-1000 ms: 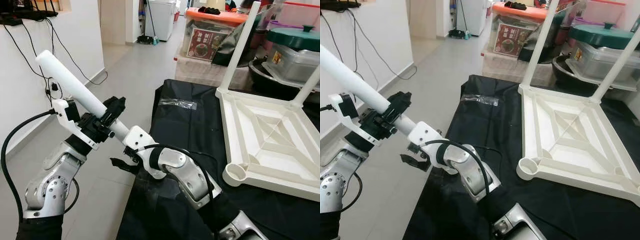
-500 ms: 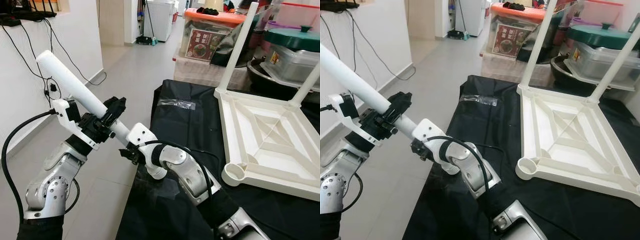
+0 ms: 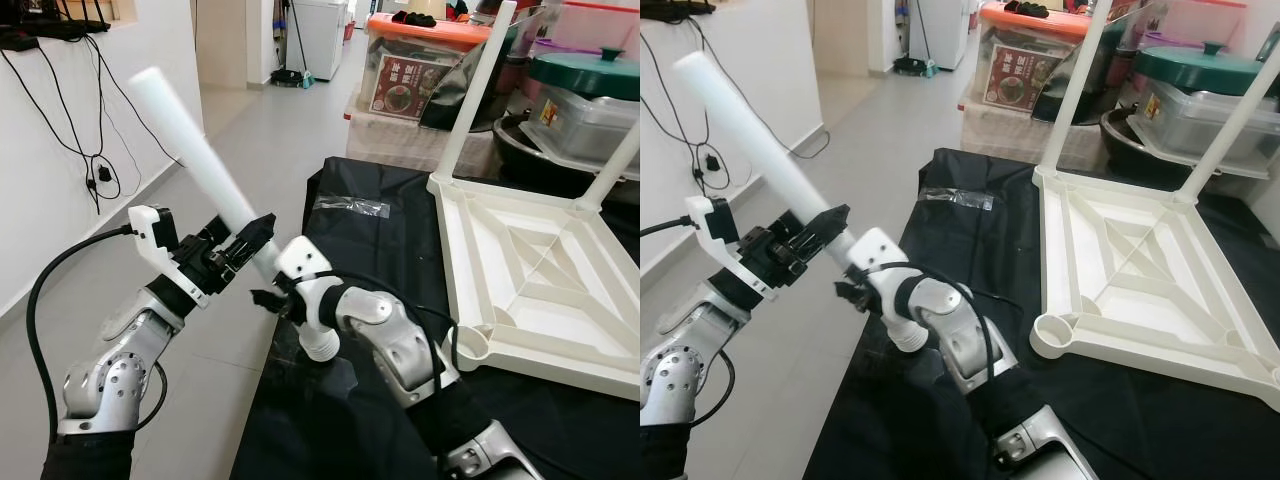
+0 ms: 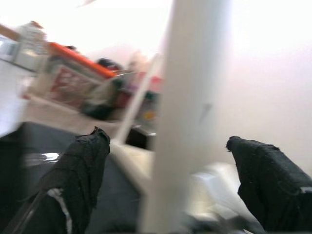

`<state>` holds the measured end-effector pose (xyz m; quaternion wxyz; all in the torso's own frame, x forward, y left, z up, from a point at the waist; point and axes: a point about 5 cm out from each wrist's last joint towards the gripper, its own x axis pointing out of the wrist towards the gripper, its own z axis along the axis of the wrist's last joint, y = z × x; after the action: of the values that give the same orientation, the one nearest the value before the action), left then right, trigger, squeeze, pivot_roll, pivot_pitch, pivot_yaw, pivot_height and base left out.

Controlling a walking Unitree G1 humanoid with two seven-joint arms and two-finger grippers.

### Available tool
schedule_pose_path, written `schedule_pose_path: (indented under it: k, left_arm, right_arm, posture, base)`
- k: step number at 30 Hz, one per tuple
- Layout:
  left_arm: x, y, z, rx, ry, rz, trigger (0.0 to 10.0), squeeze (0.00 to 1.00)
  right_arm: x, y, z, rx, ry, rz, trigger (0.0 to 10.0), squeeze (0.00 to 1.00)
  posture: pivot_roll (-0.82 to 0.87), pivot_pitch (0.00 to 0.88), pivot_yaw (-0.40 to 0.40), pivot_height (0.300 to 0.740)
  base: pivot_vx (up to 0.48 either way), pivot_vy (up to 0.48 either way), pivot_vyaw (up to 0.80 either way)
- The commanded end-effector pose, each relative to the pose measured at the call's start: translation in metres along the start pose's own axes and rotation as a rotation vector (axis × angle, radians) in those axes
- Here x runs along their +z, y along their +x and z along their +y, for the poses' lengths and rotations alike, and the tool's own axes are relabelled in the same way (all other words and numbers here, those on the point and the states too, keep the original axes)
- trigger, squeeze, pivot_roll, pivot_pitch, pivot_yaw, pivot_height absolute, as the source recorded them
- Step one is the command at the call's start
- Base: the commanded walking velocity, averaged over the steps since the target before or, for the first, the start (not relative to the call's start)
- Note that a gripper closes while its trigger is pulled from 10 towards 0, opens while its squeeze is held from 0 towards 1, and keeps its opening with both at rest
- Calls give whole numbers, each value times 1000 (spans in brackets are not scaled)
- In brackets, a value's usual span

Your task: Building children table

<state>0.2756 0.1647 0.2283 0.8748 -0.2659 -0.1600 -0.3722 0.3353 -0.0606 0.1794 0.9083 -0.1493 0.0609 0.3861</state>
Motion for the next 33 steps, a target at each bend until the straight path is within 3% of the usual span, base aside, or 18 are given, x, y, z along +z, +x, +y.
schedule_pose_path:
  k: [1, 3, 4, 6, 7, 8, 9, 12, 13, 14, 16, 17, 18, 21, 24, 28, 30, 33]
  left_arm:
    - [7, 0, -11, -77, -38, -14, 10000, 1000]
    - [12, -3, -16, -111, -72, -32, 10000, 1000]
    - [12, -3, -16, -111, -72, -32, 10000, 1000]
    - [15, -5, -18, -115, -85, -45, 10000, 1000]
    - [15, -5, -18, -115, -85, -45, 10000, 1000]
    - [15, -7, -17, -108, -90, -48, 10000, 1000]
    - [15, -8, -16, -98, -84, -40, 10000, 627]
    - [14, -10, -14, -92, -79, -32, 10000, 627]
    - [10, -12, -12, -69, -58, -5, 10000, 0]
    - [10, -12, -12, -69, -58, -5, 10000, 0]
    - [-1, -18, -6, -2, -22, 60, 10000, 0]
    - [-1, -18, -6, -2, -22, 60, 10000, 0]
    - [-3, -21, -6, 15, -21, 78, 10000, 0]
    - [-4, -23, -6, 22, -25, 85, 10000, 0]
    - [-5, -28, -8, 19, -45, 103, 10000, 0]
    - [-6, -30, -10, 16, -44, 121, 10000, 0]
    - [-8, -32, -10, 18, -38, 132, 10000, 0]
    - [-10, -33, -11, 16, -30, 147, 10000, 0]
  right_arm:
    - [3, -5, -14, -43, 24, -14, 0, 0]
    - [0, -12, -39, -126, 15, 1, 0, 0]
    - [0, -12, -39, -126, 15, 1, 0, 0]
    - [-1, -21, -62, -218, 16, 11, 0, 0]
    - [-1, -21, -62, -218, 16, 11, 0, 0]
    - [-1, -27, -75, -274, 17, 12, 0, 0]
    - [2, -33, -88, -341, 33, 0, 0, 0]
    - [4, -37, -97, -384, 45, -10, 0, 0]
    - [10, -44, -109, -436, 88, -57, 0, 0]
    - [10, -44, -109, -436, 88, -57, 0, 0]
    - [36, -63, -130, -476, 263, -277, 0, 0]
    - [36, -63, -130, -476, 263, -277, 0, 0]
    - [46, -70, -134, -443, 326, -375, 0, 0]
    - [56, -75, -133, -384, 362, -458, 0, 0]
    - [78, -93, -108, -10, 284, -667, 0, 0]
    - [77, -95, -102, 100, 304, -690, 0, 0]
    - [76, -97, -88, 232, 291, -698, 0, 0]
    - [74, -99, -79, 302, 291, -694, 0, 0]
  posture:
    - [54, 0, -101, 740]
    - [59, 0, -106, 740]
    - [59, 0, -106, 740]
    - [65, 0, -109, 740]
    - [65, 0, -109, 740]
    - [66, 0, -109, 740]
    - [68, 0, -108, 740]
    - [68, 0, -106, 740]
    - [68, 0, -106, 740]
    - [68, 0, -106, 740]
    - [64, 0, -98, 740]
    - [64, 0, -98, 740]
    - [61, 0, -93, 740]
    - [61, 0, -93, 740]
    - [67, 0, -94, 740]
    - [70, 0, -95, 740]
    - [74, 0, -95, 740]
    - [74, 0, -95, 740]
  base:
    - [0, 0, 0]
    - [0, 0, 0]
    - [0, 0, 0]
    - [0, 0, 0]
    - [0, 0, 0]
    - [0, 0, 0]
    - [0, 0, 0]
    - [0, 0, 0]
    - [0, 0, 0]
    - [0, 0, 0]
    - [0, 0, 0]
    - [0, 0, 0]
    - [0, 0, 0]
    - [0, 0, 0]
    - [0, 0, 0]
    - [0, 0, 0]
    - [0, 0, 0]
    - [0, 0, 0]
